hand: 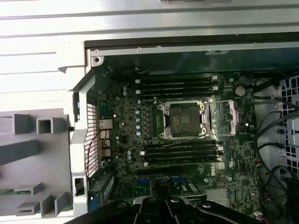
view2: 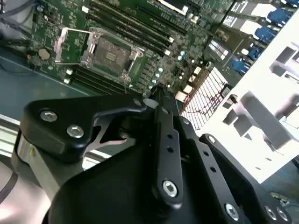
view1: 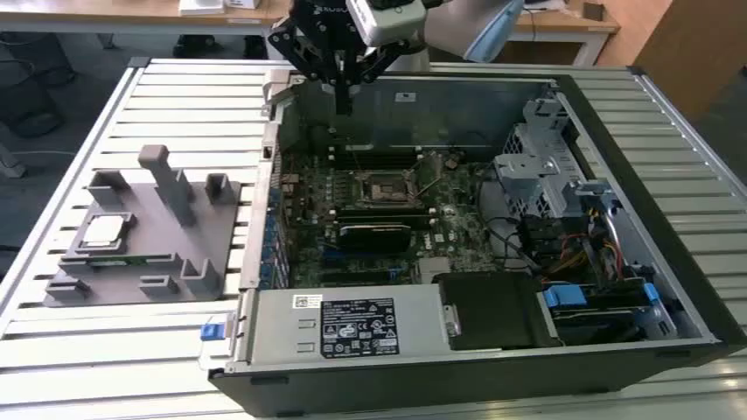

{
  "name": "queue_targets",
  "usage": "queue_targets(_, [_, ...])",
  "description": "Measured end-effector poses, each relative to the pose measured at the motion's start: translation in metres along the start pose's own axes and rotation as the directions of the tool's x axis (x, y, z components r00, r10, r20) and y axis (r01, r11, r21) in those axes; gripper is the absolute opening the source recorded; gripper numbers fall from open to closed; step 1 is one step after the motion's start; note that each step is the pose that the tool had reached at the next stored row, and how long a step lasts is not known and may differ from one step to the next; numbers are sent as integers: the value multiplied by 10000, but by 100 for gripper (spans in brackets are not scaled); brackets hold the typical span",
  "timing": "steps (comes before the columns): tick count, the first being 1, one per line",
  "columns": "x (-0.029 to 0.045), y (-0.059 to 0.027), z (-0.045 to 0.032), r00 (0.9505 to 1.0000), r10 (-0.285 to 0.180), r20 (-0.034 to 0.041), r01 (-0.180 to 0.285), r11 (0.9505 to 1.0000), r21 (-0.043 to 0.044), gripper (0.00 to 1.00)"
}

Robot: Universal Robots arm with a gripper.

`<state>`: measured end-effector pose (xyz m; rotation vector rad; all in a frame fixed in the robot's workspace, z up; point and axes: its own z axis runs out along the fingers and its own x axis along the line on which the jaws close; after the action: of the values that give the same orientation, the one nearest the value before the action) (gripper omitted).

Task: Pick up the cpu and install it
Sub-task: 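Reach for the cpu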

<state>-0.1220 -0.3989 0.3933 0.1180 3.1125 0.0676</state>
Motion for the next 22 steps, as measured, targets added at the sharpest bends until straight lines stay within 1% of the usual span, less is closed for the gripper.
queue_targets(7, [4,0,0,10000,0,0,0,10000,0,11])
queue_targets(22, [50,-4,7,10000,-1,-4,1,10000,1,11])
